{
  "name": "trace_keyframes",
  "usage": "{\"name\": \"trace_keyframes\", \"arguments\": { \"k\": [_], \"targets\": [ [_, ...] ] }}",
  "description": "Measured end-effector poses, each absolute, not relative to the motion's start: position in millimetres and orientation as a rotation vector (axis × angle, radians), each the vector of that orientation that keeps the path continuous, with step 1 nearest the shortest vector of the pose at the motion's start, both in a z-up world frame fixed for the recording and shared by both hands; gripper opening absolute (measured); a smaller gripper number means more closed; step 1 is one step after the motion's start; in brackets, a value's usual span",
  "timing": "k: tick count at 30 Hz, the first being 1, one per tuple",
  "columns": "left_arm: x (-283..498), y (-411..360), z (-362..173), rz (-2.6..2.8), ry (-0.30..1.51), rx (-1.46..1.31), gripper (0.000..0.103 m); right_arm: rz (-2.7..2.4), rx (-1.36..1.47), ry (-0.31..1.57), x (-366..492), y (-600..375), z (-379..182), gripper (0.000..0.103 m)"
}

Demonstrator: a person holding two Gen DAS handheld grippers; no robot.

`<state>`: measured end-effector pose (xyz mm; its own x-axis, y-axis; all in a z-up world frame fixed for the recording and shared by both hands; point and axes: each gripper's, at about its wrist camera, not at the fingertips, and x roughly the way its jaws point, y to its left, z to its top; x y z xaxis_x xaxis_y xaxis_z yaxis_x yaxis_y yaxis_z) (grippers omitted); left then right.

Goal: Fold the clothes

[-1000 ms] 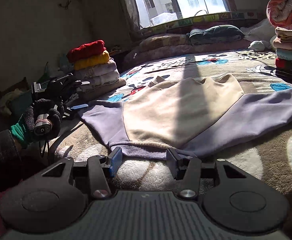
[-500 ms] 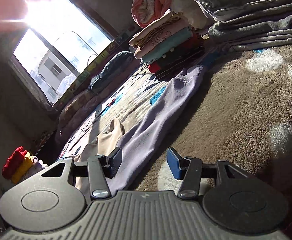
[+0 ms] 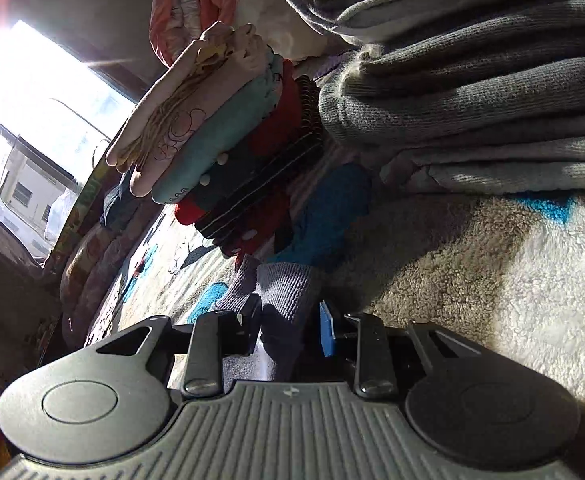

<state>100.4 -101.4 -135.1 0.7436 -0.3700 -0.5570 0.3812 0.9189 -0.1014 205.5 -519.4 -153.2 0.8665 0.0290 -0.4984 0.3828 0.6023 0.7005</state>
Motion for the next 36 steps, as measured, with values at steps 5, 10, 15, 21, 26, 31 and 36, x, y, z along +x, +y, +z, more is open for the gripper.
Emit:
{"name": "trace_keyframes", "arguments": {
  "k": [5, 10, 15, 21, 26, 31, 36],
  "targets": [
    [98, -101, -139, -0.432, 0.601, 0.069, 0.055, -0.226, 0.863, 0.511, 220, -537, -160, 0.002],
    [95, -99, -131, -0.452, 0.601, 0.080, 0.054, -0.230, 0.811, 0.411, 195, -522, -152, 0.018],
    [92, -88, -115, -0.455, 0.588, -0.010, 0.054, -0.025, 0.672, 0.360, 165, -460, -128, 0.024],
    [104, -86, -122, -0.421, 0.619, -0.074, 0.054, 0.017, 0.676, 0.413, 161, -453, -127, 0.018],
    [99, -80, -127, -0.412, 0.630, -0.085, 0.054, 0.033, 0.689, 0.458, 158, -451, -127, 0.043],
    [98, -81, -130, -0.405, 0.630, -0.080, 0.054, 0.180, 0.714, 0.517, 185, -432, -131, 0.047],
    [97, -80, -130, -0.406, 0.634, -0.064, 0.055, 0.257, 0.787, 0.613, 235, -417, -137, 0.064]
  ]
}}
